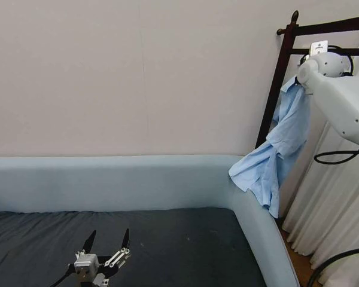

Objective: Pick up the clothes from the sofa and hang them on the clothes hanger.

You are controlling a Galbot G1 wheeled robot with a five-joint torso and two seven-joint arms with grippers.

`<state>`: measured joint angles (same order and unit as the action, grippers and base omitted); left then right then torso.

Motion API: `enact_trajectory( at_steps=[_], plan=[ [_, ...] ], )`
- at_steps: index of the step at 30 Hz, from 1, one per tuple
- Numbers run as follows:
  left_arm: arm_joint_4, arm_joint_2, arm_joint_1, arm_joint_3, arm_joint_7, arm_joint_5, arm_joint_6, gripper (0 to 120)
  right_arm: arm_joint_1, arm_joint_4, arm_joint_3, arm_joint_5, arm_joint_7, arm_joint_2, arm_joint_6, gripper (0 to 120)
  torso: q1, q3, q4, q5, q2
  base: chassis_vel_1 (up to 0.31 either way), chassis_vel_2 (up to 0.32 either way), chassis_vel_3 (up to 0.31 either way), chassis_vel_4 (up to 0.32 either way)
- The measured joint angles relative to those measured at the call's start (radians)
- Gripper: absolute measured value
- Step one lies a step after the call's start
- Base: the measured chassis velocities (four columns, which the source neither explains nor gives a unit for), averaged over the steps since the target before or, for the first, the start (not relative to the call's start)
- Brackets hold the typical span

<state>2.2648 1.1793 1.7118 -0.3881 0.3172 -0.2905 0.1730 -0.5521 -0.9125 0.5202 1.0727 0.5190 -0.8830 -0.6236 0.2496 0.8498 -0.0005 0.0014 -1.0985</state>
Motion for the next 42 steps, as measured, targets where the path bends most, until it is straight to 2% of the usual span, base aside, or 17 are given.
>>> enact_trajectory(
  at_steps=[3,6,7,10,11,16,17,19,20,24,25,27,29,30,33,36,42],
  plan=[
    [-0.008,0.008,-0.001,0.002,0.001,0.01,-0.001,100,0.046,-0.137,-0.014,0.027,-0.031,0.08,0.065,57,0.0,0.0,-0.0001,-0.0004,0.0,0.0,0.0,0.0,0.0],
    [-0.017,0.022,0.004,0.007,0.001,0.031,0.002,100,0.192,-0.402,-0.098,0.07,-0.08,0.201,0.187,71,0.0,0.0,0.0,0.0001,0.0,0.0,0.0,0.0,0.0],
    [-0.017,0.022,0.004,0.007,0.001,0.031,0.002,100,0.192,-0.402,-0.098,0.07,-0.08,0.201,0.187,71,0.0,0.0,0.0,0.0001,0.0,0.0,0.0,0.0,0.0],
    [-0.025,0.036,0.01,0.014,-0.003,0.043,0.008,100,0.386,-0.662,-0.181,0.11,-0.109,0.307,0.323,86,0.0,0.0,0.0,-0.0002,0.0,0.0,0.0,0.0,0.0],
    [-0.025,0.036,0.01,0.014,-0.003,0.043,0.008,100,0.386,-0.662,-0.181,0.11,-0.109,0.307,0.323,86,0.0,0.0,0.0,-0.0002,0.0,0.0,0.0,0.0,0.0],
    [-0.049,0.066,0.014,0.023,-0.012,0.065,0.026,100,0.792,-0.986,-0.339,0.09,-0.087,0.384,0.44,100,0.0,0.0,0.0004,-0.0006,0.0,0.0,0.0,0.0,0.0],
    [-0.049,0.066,0.014,0.023,-0.012,0.065,0.026,100,0.792,-0.986,-0.339,0.09,-0.087,0.384,0.44,100,0.0,0.0,0.0004,-0.0006,0.0,0.0,0.0,0.0,0.0],
    [-0.07,0.082,0.015,0.027,-0.011,0.098,0.034,100,1.075,-1.054,-0.501,0.007,-0.088,0.353,0.462,100,0.0,0.0,0.0005,0.0001,0.0,0.0,0.0,0.0,0.0],
    [-0.07,0.082,0.015,0.027,-0.011,0.098,0.034,100,1.075,-1.054,-0.501,0.007,-0.088,0.353,0.462,100,0.0,0.0,0.0005,0.0001,0.0,0.0,0.0,0.0,0.0],
    [-0.085,0.103,0.017,0.027,-0.031,0.13,0.059,100,1.568,-1.109,-0.806,-0.214,-0.147,0.223,0.534,100,0.0,0.0,0.0002,0.0005,0.0,0.0,0.0,0.0,0.0],
    [-0.085,0.103,0.017,0.027,-0.031,0.13,0.059,100,1.568,-1.109,-0.806,-0.214,-0.147,0.223,0.534,100,0.0,0.0,0.0002,0.0005,0.0,0.0,0.0,0.0,0.0],
    [-0.084,0.111,0.027,0.028,-0.047,0.148,0.074,100,1.795,-1.16,-0.961,-0.367,-0.207,0.115,0.58,100,0.0,0.0,0.0,-0.0012,0.0,0.0,0.0,0.0,0.0],
    [-0.078,0.118,0.041,0.027,-0.054,0.166,0.085,100,1.972,-1.206,-1.043,-0.494,-0.243,-0.012,0.628,100,0.0,0.0,-0.0003,0.0003,0.0,0.0,0.0,0.0,0.0],
    [-0.078,0.118,0.041,0.027,-0.054,0.166,0.085,100,1.972,-1.206,-1.043,-0.494,-0.243,-0.012,0.628,100,0.0,0.0,-0.0003,0.0003,0.0,0.0,0.0,0.0,0.0],
    [-0.062,0.126,0.065,0.018,-0.057,0.18,0.089,100,2.17,-1.248,-1.101,-0.677,-0.317,-0.171,0.76,100,0.0,0.0,0.0,-0.0007,0.0,0.0,0.0,0.0,0.0],
    [-0.053,0.131,0.08,0.014,-0.053,0.186,0.093,100,2.28,-1.272,-1.126,-0.764,-0.359,-0.243,0.828,100,0.0,0.0,-0.0002,-0.0004,0.0,0.0,0.0,0.0,0.0],
    [-0.053,0.142,0.096,0.014,-0.045,0.196,0.107,100,2.35,-1.304,-1.163,-0.784,-0.394,-0.297,0.873,100,0.0,0.0,0.0003,-0.0006,0.0,0.0,0.0,0.0,0.0]
  ],
)
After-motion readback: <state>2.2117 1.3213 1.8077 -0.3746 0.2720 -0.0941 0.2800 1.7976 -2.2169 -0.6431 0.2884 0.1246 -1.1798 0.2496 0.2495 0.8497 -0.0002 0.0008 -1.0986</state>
